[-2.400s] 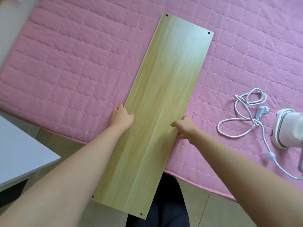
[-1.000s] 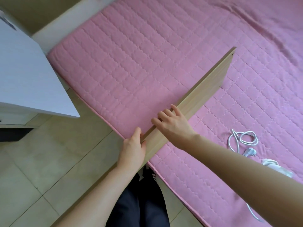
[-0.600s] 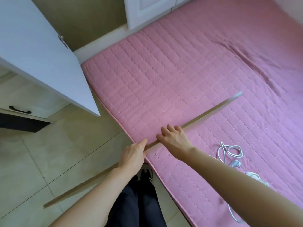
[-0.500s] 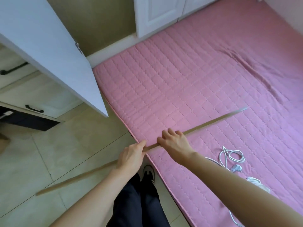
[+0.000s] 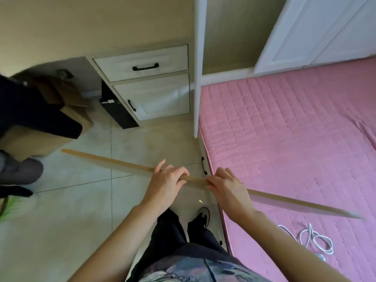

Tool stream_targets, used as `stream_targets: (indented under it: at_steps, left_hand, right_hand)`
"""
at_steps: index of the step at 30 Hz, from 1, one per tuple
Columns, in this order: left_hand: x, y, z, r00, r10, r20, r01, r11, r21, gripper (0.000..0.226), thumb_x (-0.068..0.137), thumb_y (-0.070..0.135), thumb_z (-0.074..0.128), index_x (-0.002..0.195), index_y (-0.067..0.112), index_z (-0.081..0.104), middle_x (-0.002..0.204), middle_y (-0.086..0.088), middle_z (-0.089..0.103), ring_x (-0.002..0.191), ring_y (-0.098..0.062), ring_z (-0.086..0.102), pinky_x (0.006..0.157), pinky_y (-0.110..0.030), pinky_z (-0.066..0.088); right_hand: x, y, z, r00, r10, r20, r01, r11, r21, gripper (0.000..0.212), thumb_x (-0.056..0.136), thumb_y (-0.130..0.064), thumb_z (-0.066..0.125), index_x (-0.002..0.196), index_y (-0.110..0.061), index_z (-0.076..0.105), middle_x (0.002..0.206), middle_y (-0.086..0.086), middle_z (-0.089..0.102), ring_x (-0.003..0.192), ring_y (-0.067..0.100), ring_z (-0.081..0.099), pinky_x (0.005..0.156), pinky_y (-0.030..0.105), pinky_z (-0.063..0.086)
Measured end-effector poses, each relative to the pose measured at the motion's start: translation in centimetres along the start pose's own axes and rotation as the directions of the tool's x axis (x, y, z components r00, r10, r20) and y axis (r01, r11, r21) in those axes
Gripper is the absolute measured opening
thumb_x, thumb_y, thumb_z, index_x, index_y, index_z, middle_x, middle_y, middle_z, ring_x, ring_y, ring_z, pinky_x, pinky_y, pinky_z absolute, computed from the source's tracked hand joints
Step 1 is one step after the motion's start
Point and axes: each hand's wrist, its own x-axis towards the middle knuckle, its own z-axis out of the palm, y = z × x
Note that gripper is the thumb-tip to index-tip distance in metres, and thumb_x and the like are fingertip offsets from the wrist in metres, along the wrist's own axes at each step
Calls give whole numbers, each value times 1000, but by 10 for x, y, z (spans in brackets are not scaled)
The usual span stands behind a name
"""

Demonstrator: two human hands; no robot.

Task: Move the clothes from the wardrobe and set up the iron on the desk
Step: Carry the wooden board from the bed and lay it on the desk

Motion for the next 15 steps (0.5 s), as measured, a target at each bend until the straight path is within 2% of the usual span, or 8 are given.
stream_targets:
  at_steps: [5,10,15]
  left_hand:
    - [-40,-31,-27,993,-17,-115,17,1000,-6,19,77,18,76,90,23,64,80,16,63,82,-8,59,111,-31,20]
    - [-75,-70,-53,971,-103,-217,95,994,-46,18,80,16,73,92,24,62,87,17,61,89,-6,57,111,-30,20]
    - [-100,-122,-89,939,-195,-282,186,981,-58,13,85,15,68,94,23,64,87,16,62,89,-9,59,110,-27,17]
  right_hand:
    - [15,-53,4,996,-90,15,90,995,34,13,83,-27,58,86,-18,68,76,-4,48,76,17,47,42,35,45]
    - [37,-106,17,979,-183,84,178,982,64,6,83,-19,68,89,-19,69,78,-5,47,79,19,51,43,39,49]
    - [72,-168,38,952,-259,162,253,966,56,12,87,-16,62,95,-21,69,83,-6,48,83,18,49,46,40,50]
